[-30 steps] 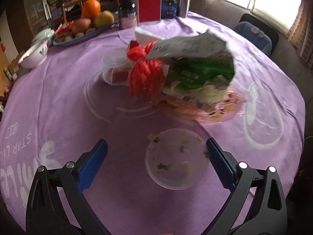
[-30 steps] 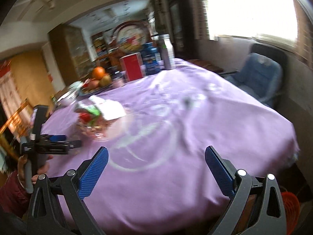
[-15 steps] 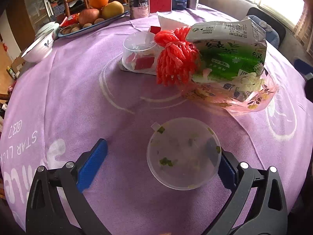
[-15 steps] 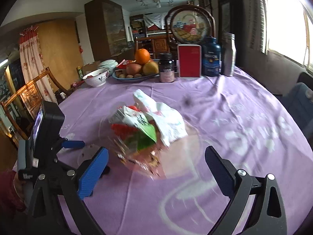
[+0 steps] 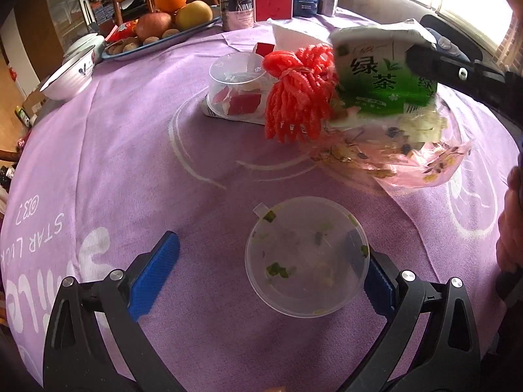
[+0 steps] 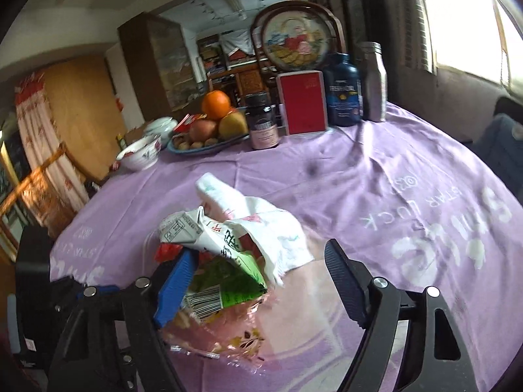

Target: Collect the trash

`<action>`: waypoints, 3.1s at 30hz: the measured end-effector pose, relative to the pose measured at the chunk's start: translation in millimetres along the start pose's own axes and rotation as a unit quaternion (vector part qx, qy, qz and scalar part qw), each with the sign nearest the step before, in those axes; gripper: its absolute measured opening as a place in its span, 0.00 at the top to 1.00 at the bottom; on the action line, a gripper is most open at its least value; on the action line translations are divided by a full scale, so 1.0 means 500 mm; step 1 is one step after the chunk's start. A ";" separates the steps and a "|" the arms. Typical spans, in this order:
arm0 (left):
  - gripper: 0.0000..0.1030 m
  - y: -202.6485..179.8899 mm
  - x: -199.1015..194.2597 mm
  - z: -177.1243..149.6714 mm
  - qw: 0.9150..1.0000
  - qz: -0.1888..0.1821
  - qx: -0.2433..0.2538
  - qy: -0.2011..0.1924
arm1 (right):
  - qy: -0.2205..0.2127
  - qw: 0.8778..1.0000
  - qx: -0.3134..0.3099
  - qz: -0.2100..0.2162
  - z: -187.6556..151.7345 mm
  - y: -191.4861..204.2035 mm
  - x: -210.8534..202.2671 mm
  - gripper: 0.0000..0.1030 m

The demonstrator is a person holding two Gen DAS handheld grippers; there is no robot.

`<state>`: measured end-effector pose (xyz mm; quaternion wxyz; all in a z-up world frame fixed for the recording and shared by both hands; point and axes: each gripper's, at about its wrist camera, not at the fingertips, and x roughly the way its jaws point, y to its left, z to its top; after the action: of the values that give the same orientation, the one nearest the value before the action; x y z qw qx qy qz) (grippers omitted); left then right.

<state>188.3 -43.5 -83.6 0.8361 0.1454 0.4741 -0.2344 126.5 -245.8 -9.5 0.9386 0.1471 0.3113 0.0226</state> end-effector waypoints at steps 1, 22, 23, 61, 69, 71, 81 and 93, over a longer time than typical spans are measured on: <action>0.05 0.000 0.000 0.000 1.000 0.000 0.000 0.000 | 0.003 1.000 0.014 0.003 0.001 -0.014 0.003 0.24; 0.05 0.000 0.000 0.000 1.000 0.000 0.000 0.000 | 0.032 0.997 -0.040 0.050 -0.008 0.031 0.027 0.81; 0.05 0.000 0.000 0.000 1.000 0.000 0.000 0.000 | 0.030 0.998 -0.031 0.050 -0.007 0.023 0.025 0.82; 0.05 0.001 0.001 0.001 1.000 -0.002 -0.001 -0.001 | -0.070 0.984 0.142 0.084 -0.002 -0.130 -0.056 0.37; 0.05 0.036 0.007 0.014 0.999 0.007 -0.034 -0.005 | 0.025 0.991 0.127 0.041 -0.005 -0.122 0.019 0.29; 0.05 0.047 0.009 0.015 0.999 0.021 -0.044 -0.005 | -0.006 0.986 0.168 0.018 -0.003 -0.164 -0.004 0.29; 0.06 0.053 0.001 0.017 0.998 0.019 -0.050 -0.015 | -0.005 0.986 0.164 -0.008 -0.005 -0.195 -0.002 0.21; 0.06 0.032 -0.006 0.022 0.999 0.028 -0.026 -0.033 | 0.075 0.989 0.107 -0.064 0.008 -0.177 0.070 0.06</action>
<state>203.6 -34.3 -75.1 0.8608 0.1294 0.4482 -0.2035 152.9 -326.9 -52.4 0.8909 0.2240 0.3905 -0.0598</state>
